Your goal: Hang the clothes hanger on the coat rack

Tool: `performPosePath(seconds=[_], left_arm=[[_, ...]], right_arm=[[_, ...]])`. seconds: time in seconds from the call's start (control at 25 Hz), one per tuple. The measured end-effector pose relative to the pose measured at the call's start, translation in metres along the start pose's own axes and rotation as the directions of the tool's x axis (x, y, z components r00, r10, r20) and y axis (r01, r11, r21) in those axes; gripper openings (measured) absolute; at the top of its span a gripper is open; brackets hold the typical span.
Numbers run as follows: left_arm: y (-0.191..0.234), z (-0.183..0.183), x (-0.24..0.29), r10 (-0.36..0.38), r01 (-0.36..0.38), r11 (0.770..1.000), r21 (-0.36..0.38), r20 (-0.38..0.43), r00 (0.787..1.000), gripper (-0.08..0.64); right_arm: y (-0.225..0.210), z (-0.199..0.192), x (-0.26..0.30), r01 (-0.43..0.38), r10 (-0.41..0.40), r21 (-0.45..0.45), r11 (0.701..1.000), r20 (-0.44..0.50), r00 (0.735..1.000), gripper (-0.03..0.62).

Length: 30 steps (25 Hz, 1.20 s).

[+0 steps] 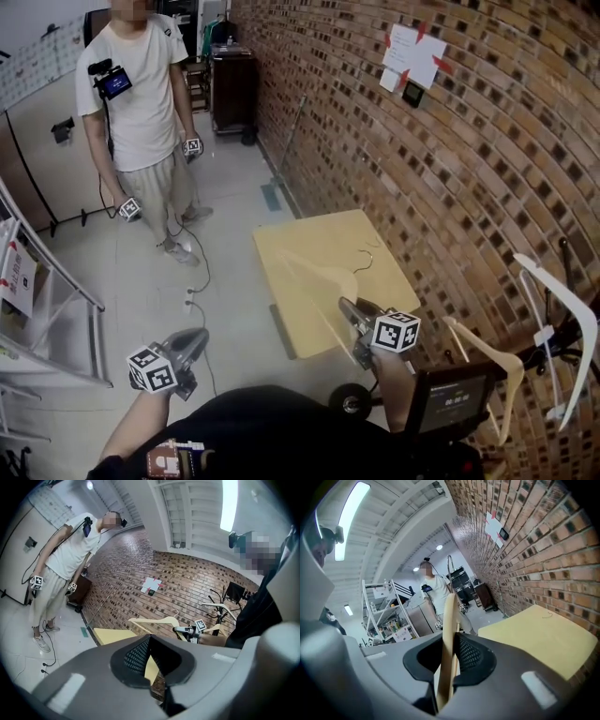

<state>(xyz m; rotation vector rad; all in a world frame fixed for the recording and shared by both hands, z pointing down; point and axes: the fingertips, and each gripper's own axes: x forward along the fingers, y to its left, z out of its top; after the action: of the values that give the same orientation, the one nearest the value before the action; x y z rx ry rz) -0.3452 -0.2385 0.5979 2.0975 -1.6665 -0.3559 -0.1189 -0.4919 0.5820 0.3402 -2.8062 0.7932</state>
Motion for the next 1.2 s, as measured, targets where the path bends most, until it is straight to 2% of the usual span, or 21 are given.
performPosePath(seconds=[0.2, 0.36, 0.56, 0.68, 0.88, 1.04, 1.2], left_arm=[[-0.017, 0.009, 0.014, 0.025, -0.026, 0.999, 0.023, 0.021, 0.999, -0.005], [-0.034, 0.021, 0.024, 0.016, -0.018, 0.999, 0.05, 0.036, 0.999, -0.005], [-0.06, 0.048, 0.041, -0.055, 0.051, 0.994, 0.094, 0.037, 0.998, -0.005], [-0.075, 0.06, 0.051, -0.126, 0.123, 0.984, 0.127, 0.011, 0.992, -0.005], [-0.092, 0.082, 0.058, -0.249, 0.249, 0.956, 0.154, -0.02, 0.968, -0.005], [-0.098, 0.097, 0.047, -0.319, 0.325, 0.932, 0.161, -0.059, 0.946, -0.005], [-0.11, 0.105, 0.041, -0.403, 0.411, 0.902, 0.133, -0.088, 0.911, -0.005]], right_arm=[[0.003, 0.028, -0.028, -0.015, 0.016, -0.021, 1.0, 0.02, 1.0, 0.067], [0.009, 0.042, -0.045, -0.038, 0.039, -0.041, 0.998, 0.02, 0.999, 0.067], [0.022, 0.049, -0.062, -0.039, 0.04, -0.068, 0.997, 0.019, 0.999, 0.067], [0.036, 0.052, -0.076, -0.012, 0.014, -0.074, 0.997, 0.036, 0.999, 0.067], [0.068, 0.058, -0.099, 0.046, -0.039, -0.086, 0.995, 0.077, 0.996, 0.067], [0.107, 0.059, -0.116, 0.102, -0.092, -0.097, 0.99, 0.106, 0.99, 0.067], [0.141, 0.051, -0.142, 0.178, -0.165, -0.081, 0.981, 0.143, 0.976, 0.067]])
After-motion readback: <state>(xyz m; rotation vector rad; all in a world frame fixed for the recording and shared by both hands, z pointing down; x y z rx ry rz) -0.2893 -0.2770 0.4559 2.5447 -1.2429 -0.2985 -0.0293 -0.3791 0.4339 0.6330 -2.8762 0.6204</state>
